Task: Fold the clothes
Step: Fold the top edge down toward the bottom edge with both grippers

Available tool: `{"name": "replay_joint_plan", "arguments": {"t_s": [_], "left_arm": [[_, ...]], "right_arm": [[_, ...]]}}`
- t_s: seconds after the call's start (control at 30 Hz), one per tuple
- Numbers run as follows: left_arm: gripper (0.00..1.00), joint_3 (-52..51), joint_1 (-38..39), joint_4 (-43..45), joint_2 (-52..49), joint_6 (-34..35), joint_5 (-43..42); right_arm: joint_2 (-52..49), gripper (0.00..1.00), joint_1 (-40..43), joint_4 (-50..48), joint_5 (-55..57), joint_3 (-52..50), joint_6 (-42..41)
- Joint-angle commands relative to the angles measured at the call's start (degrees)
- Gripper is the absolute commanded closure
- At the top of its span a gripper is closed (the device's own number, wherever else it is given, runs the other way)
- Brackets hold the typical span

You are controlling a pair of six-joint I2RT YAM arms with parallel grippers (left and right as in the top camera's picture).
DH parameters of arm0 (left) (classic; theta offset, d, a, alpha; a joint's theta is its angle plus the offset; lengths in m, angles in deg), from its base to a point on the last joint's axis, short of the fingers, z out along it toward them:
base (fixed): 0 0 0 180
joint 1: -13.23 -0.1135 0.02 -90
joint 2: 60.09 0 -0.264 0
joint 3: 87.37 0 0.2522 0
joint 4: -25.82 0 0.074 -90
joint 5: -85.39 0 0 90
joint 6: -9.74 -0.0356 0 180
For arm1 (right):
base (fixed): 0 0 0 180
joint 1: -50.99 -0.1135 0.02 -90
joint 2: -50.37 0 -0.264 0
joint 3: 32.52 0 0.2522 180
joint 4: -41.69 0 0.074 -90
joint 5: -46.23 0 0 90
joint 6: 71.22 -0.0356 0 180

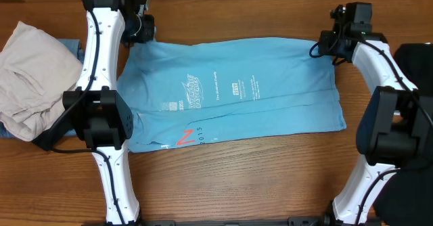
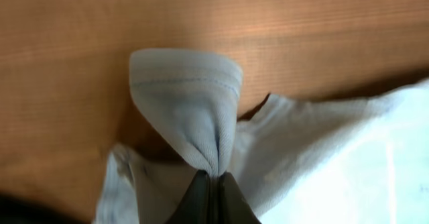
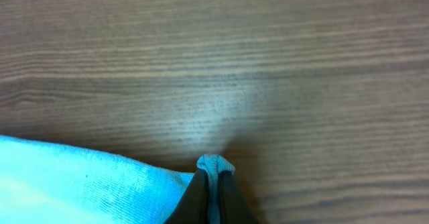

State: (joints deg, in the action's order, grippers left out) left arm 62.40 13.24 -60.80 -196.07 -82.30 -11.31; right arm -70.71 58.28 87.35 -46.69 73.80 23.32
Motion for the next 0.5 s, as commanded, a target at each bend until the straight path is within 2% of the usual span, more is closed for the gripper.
{"name": "replay_joint_plan", "arguments": {"t_s": [0.0,0.13,0.23,0.47], "left_arm": [[0.96,-0.04,-0.44,-5.07,1.95,2.12,-0.39],[0.96,-0.04,-1.05,-9.11,1.95,4.48,-0.42],[0.96,-0.04,-1.29,-13.03,1.97,8.26,-0.39],[0.96,-0.04,-2.67,-20.79,2.05,10.03,-0.24]], "right_arm": [[6.01,0.96,2.29,2.25,-1.16,0.20,0.04],[8.90,0.96,5.55,6.19,-8.79,0.20,1.75],[8.90,0.96,6.84,9.57,-10.49,0.20,3.48],[8.90,0.96,6.60,13.97,-10.47,0.20,3.41]]}}
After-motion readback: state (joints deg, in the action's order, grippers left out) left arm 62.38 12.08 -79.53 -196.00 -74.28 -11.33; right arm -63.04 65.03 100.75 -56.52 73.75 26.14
